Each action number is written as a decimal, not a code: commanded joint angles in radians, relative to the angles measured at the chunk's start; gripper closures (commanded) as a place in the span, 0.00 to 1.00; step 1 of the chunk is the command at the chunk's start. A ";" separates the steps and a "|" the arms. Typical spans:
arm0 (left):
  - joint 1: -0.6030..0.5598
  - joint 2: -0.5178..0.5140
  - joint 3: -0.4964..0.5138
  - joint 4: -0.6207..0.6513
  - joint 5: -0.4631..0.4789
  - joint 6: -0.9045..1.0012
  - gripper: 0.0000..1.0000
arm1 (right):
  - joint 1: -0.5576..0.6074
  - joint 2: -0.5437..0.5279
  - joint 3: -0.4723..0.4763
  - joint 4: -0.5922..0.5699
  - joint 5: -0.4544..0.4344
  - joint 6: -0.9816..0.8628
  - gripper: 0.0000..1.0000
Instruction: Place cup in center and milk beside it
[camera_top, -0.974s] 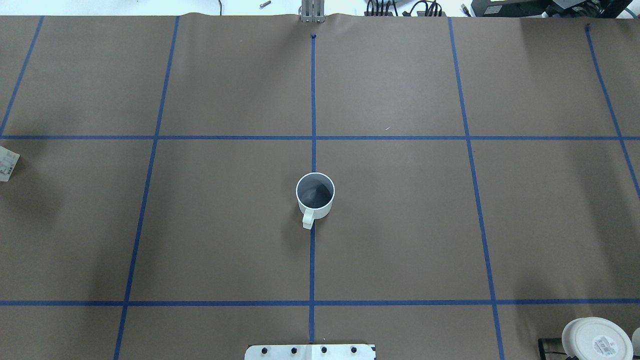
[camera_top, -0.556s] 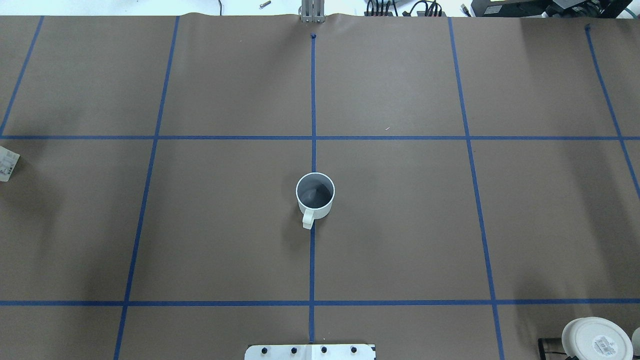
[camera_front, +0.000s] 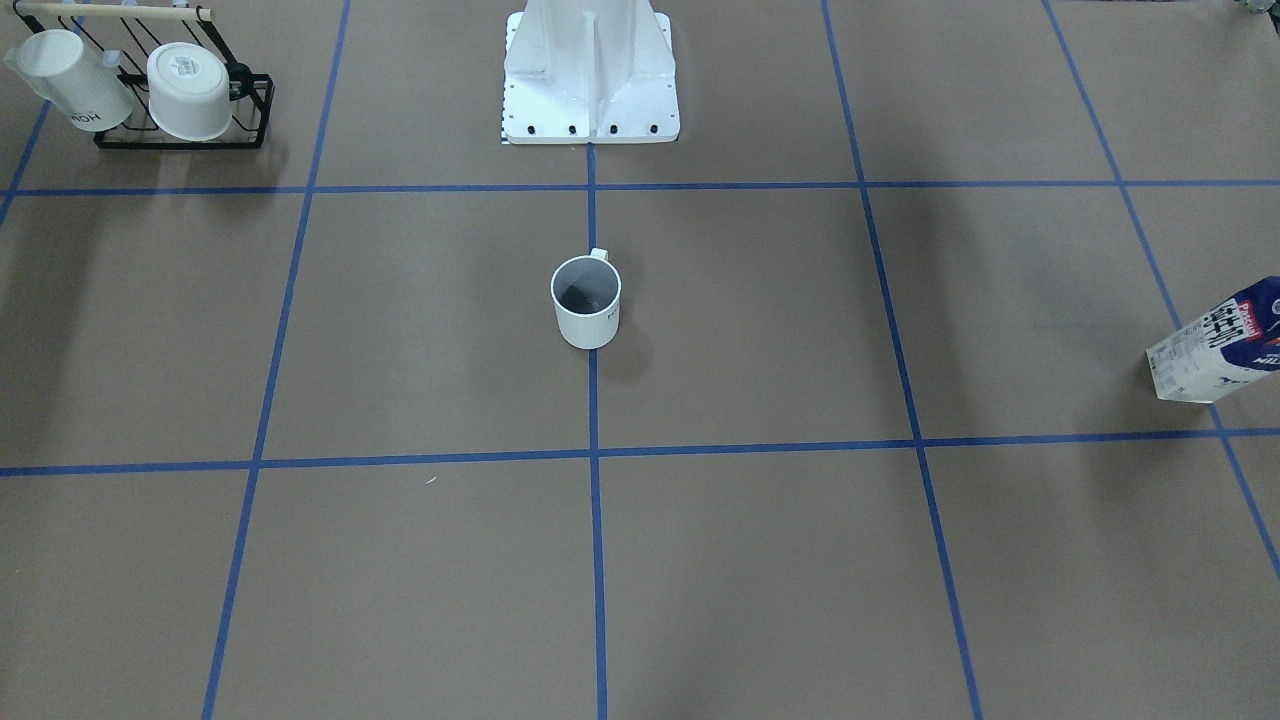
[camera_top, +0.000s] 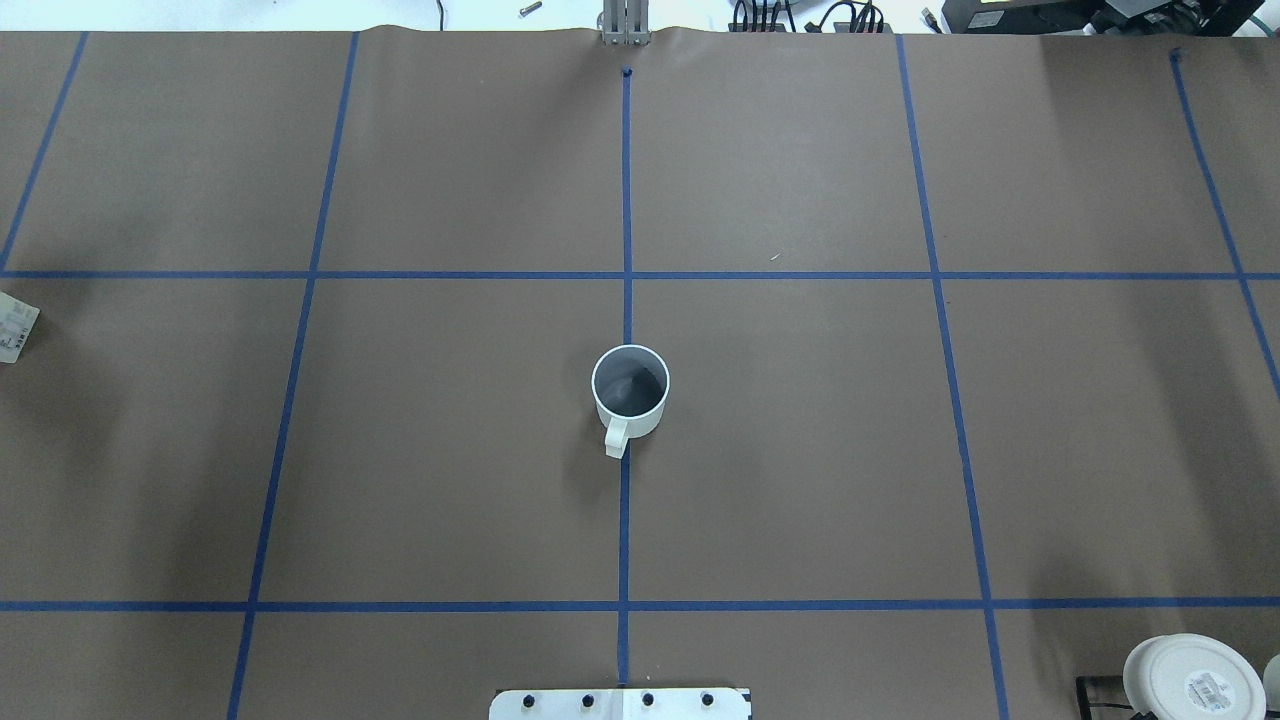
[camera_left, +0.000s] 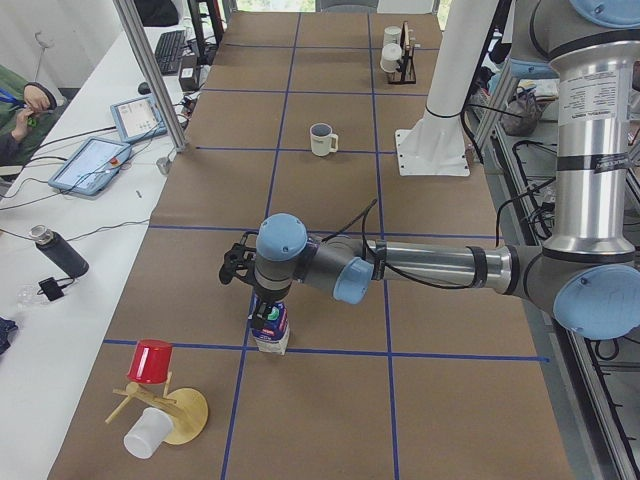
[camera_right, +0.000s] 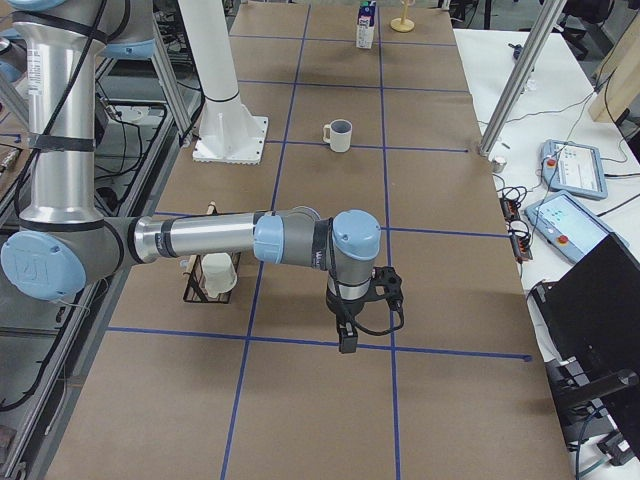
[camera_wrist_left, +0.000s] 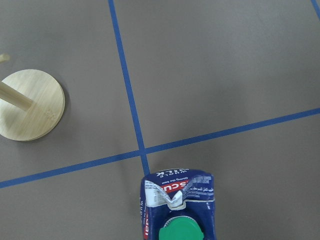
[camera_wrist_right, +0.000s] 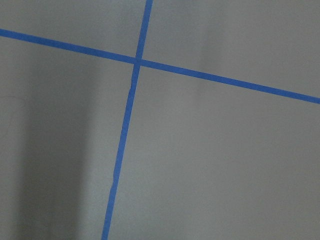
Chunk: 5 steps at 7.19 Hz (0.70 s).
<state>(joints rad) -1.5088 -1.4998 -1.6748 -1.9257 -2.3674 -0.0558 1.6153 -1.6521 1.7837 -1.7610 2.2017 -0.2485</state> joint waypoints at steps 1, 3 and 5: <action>0.027 -0.034 0.100 -0.092 0.016 -0.002 0.02 | 0.000 0.000 -0.004 0.000 0.000 0.002 0.00; 0.061 -0.069 0.156 -0.121 0.016 -0.002 0.02 | 0.000 0.000 -0.006 0.000 0.000 0.000 0.00; 0.094 -0.068 0.158 -0.121 0.016 -0.002 0.02 | 0.000 0.000 -0.007 0.000 -0.002 0.000 0.00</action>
<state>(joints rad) -1.4360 -1.5670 -1.5218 -2.0441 -2.3517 -0.0583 1.6148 -1.6521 1.7773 -1.7610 2.2003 -0.2485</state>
